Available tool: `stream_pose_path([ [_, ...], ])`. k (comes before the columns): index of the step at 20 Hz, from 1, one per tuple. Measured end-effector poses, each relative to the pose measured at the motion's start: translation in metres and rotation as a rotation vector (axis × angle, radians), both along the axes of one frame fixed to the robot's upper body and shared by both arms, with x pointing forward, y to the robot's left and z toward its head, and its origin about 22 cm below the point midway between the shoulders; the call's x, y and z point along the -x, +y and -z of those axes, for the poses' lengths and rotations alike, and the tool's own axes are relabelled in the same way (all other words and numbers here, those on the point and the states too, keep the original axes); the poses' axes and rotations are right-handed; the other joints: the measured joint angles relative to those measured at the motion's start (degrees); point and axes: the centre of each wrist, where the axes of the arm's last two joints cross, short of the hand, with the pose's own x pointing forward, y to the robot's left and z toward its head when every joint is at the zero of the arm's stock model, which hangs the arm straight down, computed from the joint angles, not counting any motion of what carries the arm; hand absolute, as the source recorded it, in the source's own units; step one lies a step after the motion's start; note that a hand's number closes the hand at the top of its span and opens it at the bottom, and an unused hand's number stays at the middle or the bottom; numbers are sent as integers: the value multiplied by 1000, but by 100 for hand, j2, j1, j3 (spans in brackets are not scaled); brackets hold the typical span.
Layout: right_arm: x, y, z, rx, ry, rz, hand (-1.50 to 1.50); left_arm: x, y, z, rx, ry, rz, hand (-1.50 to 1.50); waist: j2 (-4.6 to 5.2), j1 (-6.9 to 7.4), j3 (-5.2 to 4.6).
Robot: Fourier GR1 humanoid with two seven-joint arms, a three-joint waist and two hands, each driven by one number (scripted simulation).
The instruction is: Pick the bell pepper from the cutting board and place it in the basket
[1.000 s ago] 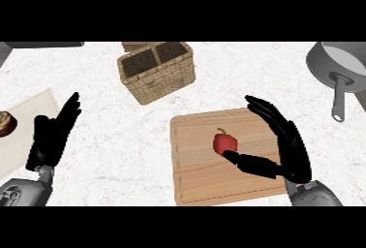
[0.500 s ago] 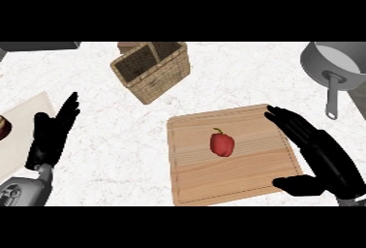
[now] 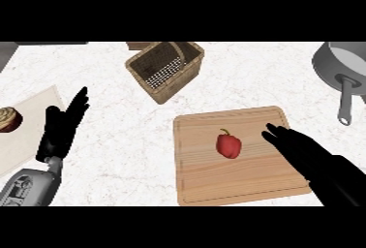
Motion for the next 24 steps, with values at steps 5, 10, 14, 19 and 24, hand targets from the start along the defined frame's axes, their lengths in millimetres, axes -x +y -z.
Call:
stream_pose_path([
  [5, 14, 9, -13, -18, -22, 55, -150, -4, -3, -2, 3, -6, 9, 0, 20, 76, 13],
  [10, 9, 18, -12, -19, -58, 112, -150, 0, -4, -6, 3, -5, 19, 0, 27, 120, 19],
  [14, 2, 18, 5, -12, -76, 132, -150, -7, -6, -5, 0, -9, 19, 0, 32, 118, 20],
  [19, -9, 20, 32, -24, -63, 132, -150, -10, -10, -3, 1, -10, 22, 0, 36, 124, 21],
  [24, -24, 20, 51, -18, -49, 126, -150, -11, -5, -3, 5, -7, 20, 0, 37, 133, 22],
])
